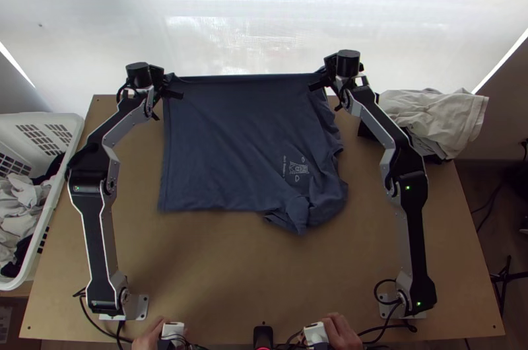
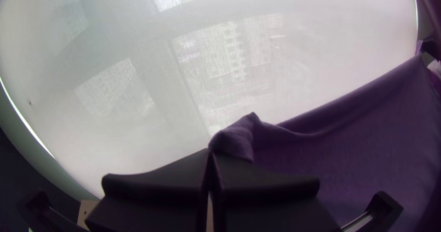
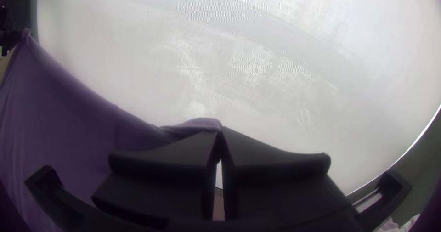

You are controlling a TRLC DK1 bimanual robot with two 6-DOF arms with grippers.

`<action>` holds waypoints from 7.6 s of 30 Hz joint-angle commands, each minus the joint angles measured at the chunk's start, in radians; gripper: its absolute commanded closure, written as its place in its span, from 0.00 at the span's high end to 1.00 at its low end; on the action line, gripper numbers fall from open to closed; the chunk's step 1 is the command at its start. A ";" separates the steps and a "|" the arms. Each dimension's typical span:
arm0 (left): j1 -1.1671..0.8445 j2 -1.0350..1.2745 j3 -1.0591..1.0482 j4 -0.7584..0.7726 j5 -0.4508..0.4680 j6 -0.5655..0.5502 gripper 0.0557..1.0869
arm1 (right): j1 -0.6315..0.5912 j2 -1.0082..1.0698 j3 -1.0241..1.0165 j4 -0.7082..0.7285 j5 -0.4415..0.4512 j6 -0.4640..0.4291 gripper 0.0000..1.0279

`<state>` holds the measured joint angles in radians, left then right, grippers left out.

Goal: Fold the t-shirt

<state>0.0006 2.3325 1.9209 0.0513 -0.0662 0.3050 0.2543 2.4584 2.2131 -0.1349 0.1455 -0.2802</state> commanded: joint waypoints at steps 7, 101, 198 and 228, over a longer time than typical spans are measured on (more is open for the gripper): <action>0.001 0.171 0.259 -0.004 -0.089 0.000 0.04 | 0.007 0.063 0.105 0.058 0.003 0.065 0.03; 0.082 -0.771 -0.910 -0.245 0.143 -0.153 0.93 | 0.053 -0.789 -1.139 0.155 -0.061 0.130 0.94; -0.011 -0.871 -1.091 -0.556 0.313 -0.250 0.03 | 0.562 -0.898 -1.270 -0.431 -0.267 0.098 0.06; 0.067 -1.144 -1.154 -0.708 0.313 -0.204 0.03 | 0.384 -1.179 -1.178 -0.753 -0.267 0.047 0.03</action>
<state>0.0315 1.2606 0.7887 -0.6163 0.2470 0.0795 0.6586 1.3304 0.9939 -0.8047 -0.1204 -0.2150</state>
